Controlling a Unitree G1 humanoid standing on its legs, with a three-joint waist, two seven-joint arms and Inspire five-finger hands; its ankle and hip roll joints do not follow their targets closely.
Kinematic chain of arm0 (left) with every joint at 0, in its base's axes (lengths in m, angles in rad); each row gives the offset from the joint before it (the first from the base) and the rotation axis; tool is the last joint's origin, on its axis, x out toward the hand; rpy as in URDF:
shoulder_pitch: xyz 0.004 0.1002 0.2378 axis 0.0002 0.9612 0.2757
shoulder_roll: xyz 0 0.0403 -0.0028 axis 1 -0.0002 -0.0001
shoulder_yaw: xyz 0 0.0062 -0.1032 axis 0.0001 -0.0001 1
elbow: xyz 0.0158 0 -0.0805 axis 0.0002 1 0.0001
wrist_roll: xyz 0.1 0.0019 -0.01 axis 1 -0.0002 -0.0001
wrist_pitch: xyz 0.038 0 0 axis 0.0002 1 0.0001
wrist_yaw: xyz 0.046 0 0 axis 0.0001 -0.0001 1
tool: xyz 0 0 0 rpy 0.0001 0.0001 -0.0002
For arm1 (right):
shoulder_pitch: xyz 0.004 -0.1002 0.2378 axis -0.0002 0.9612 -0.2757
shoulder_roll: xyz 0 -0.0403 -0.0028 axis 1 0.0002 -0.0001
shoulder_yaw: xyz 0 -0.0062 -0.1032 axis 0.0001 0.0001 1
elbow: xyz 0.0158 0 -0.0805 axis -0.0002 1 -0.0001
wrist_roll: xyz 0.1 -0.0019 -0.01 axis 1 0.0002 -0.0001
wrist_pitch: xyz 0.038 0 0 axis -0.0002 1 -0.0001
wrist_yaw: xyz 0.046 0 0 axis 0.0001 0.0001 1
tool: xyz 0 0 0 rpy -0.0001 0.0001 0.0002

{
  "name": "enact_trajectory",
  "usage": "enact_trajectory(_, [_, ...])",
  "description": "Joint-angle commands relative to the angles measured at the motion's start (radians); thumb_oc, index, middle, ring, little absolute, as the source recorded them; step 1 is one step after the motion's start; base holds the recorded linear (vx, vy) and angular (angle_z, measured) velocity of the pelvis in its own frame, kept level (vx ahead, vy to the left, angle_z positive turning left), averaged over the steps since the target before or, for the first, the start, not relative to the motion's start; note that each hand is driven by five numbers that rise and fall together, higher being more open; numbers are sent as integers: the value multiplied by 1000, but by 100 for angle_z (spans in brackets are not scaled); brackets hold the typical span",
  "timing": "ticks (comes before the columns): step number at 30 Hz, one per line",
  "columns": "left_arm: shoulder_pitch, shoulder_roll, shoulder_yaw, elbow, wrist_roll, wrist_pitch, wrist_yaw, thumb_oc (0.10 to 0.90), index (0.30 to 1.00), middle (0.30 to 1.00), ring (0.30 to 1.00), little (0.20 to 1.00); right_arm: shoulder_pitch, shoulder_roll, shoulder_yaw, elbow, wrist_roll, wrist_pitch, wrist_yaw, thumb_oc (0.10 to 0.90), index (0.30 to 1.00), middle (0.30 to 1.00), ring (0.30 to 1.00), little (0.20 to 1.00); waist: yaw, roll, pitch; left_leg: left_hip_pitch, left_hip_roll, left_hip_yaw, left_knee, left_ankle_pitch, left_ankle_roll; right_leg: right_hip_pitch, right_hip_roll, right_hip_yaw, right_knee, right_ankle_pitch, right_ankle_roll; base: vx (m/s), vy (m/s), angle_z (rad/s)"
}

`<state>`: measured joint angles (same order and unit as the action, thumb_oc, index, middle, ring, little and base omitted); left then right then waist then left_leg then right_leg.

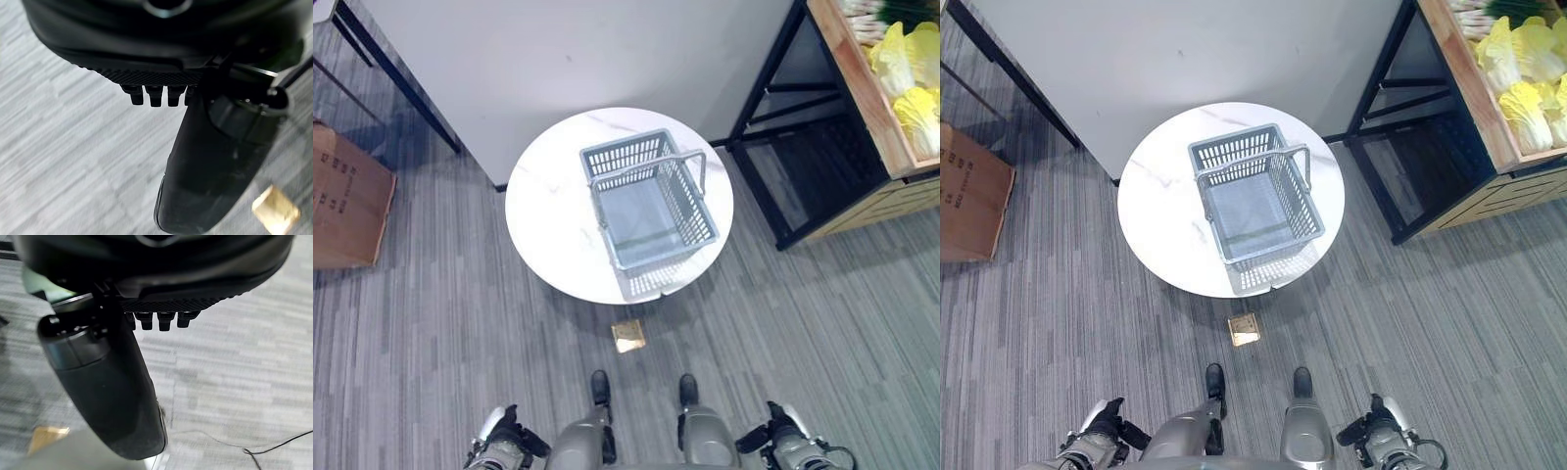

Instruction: Get the vegetables into the basket

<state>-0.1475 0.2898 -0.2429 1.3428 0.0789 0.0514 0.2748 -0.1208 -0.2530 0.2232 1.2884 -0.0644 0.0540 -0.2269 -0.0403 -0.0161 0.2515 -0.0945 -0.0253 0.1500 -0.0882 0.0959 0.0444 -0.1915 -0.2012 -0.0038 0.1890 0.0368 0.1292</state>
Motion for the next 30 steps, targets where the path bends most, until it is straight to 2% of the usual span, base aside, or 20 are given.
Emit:
enact_trajectory(1, [40, 36, 18, 36, 26, 20, -3, 900, 1000, 1000, 1000, 1000, -25, -55, 36, -14, -15, 3, -17, 900, 1000, 1000, 1000, 1000, 14, -29, 15, -18, 55, -35, 75, -71, -32, -10, -13, 27, 24, 147, 42, 29, 174, -7])
enact_trajectory(3, [42, 37, 27, 40, 22, 23, -8, 900, 1000, 1000, 1000, 1000, -23, -53, 37, -22, -15, 1, -17, 900, 1000, 1000, 1000, 1000, 14, -31, 16, -3, 55, -28, 63, -72, -31, -15, -10, 13, 25, 146, 42, 42, 80, -13])
enact_trajectory(4, [42, 39, 36, 46, 15, 22, -12, 900, 1000, 1000, 1000, 1000, -22, -52, 39, -21, -16, 3, -14, 900, 1000, 1000, 1000, 1000, 18, -38, 14, 6, 53, -17, 51, -73, -34, -14, -16, -19, -24, 151, 43, 68, 45, -13])
enact_trajectory(8, [37, 40, 52, 49, -12, 20, -19, 900, 1000, 1000, 1000, 1000, -28, -53, 38, -11, -24, 7, -9, 900, 1000, 1000, 1000, 1000, 20, -45, 16, 9, 57, -21, 90, -106, -41, -42, -27, -50, -108, 161, 53, 72, -65, -16])
enact_trajectory(9, [38, 40, 57, 48, -23, 17, -20, 900, 1000, 1000, 1000, 1000, -30, -56, 40, -14, -23, 7, -8, 900, 1000, 1000, 1000, 1000, 18, -48, 21, 9, 60, -26, 110, -115, -44, -55, -34, -52, -111, 173, 55, 101, -148, -4])
enact_trajectory(11, [40, 37, 60, 49, -24, 18, -26, 900, 1000, 1000, 1000, 1000, -27, -63, 39, -21, -22, 6, -5, 900, 1000, 1000, 1000, 1000, 13, -49, 21, 11, 61, -41, 135, -127, -53, -48, -25, -35, -122, 157, 50, 81, -112, 5])
enact_trajectory(15, [50, 29, 69, 56, -25, 19, -30, 900, 1000, 1000, 1000, 1000, -19, -70, 37, -17, -25, 8, 1, 900, 1000, 1000, 1000, 1000, 17, -50, 6, 26, 78, -47, 133, -127, -68, -24, -6, -41, -141, 132, 35, 116, -173, 31])
enact_trajectory(17, [60, 14, 87, 63, -55, 18, -33, 900, 1000, 1000, 1000, 1000, -8, -80, 37, 4, -27, 10, 9, 900, 1000, 1000, 1000, 1000, 24, -36, -18, 34, 106, -65, 122, -111, -92, 9, 20, -59, -160, 99, 17, 129, -272, 0])
enact_trajectory(24, [74, -10, 93, 64, -79, 17, -18, 900, 1000, 1000, 1000, 1000, 14, -97, -7, 35, -3, 16, -13, 900, 1000, 1000, 1000, 1000, 18, -15, -47, 63, 127, -78, 74, -86, -108, 43, 40, -75, -174, 77, 9, 61, -85, 10])
enact_trajectory(27, [78, -7, 106, 82, -80, 20, -1, 900, 1000, 1000, 1000, 1000, 13, -121, -43, 42, 3, 12, -59, 900, 1000, 1000, 1000, 1000, 13, -17, -60, 82, 131, -69, 48, -80, -112, 60, 41, -77, -203, 88, 15, 55, -11, 2])
enact_trajectory(28, [87, 4, 121, 90, -69, 23, 28, 900, 1000, 1000, 1000, 1000, 6, -165, -46, 3, -55, 9, -119, 900, 1000, 1000, 1000, 1000, 10, -23, -67, 99, 134, -56, 24, -74, -116, 69, 43, -76, -227, 101, 22, 41, -1, 2])
enact_trajectory(30, [97, 10, 135, 86, -55, 20, 39, 900, 1000, 1000, 1000, 1000, -8, -246, -60, -87, -122, 9, -164, 900, 1000, 1000, 1000, 1000, 6, -30, -73, 106, 137, -45, 10, -70, -120, 71, 43, -68, -237, 108, 29, 4, 18, -5])
